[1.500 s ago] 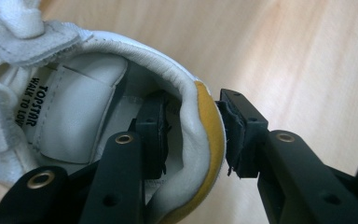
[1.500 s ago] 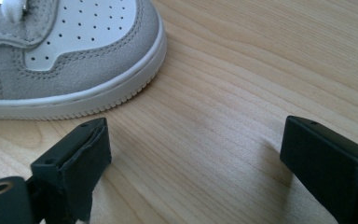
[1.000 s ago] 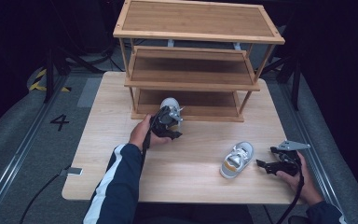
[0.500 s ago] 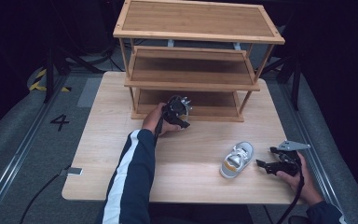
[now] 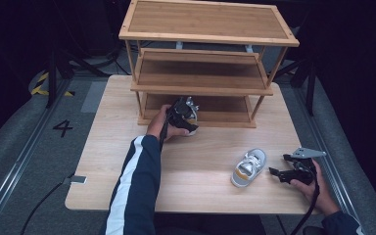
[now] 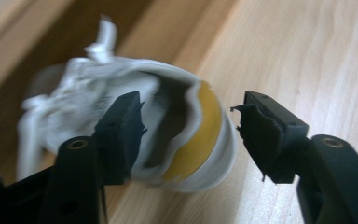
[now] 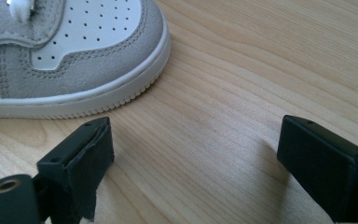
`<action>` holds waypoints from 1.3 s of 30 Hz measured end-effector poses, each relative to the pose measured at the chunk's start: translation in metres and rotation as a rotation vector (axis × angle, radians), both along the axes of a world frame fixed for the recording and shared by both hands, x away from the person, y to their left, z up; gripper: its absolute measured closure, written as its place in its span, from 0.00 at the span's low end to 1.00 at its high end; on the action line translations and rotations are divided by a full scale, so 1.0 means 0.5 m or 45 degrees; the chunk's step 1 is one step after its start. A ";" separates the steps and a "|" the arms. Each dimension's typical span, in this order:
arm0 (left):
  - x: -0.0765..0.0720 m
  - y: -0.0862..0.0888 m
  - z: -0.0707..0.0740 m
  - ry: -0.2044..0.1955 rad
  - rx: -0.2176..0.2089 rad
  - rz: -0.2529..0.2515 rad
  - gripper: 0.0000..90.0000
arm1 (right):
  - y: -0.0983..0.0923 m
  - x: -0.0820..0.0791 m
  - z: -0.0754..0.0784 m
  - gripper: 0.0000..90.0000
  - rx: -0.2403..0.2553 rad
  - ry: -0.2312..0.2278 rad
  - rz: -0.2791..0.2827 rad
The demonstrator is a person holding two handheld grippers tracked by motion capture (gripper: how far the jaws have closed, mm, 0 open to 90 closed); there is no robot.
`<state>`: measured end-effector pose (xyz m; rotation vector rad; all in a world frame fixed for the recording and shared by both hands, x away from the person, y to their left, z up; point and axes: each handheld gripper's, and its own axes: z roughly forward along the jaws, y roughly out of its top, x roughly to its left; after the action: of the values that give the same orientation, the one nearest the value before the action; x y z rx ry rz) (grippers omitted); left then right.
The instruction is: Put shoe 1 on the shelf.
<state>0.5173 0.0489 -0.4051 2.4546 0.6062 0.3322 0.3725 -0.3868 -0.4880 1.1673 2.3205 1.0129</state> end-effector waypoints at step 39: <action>0.071 0.015 -0.067 -0.144 -0.101 0.296 0.35 | 0.000 0.000 0.000 0.12 0.003 0.000 0.004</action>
<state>0.5529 0.0566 -0.4384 2.2763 0.8409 0.5249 0.3725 -0.3868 -0.4880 1.1655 2.3225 1.0172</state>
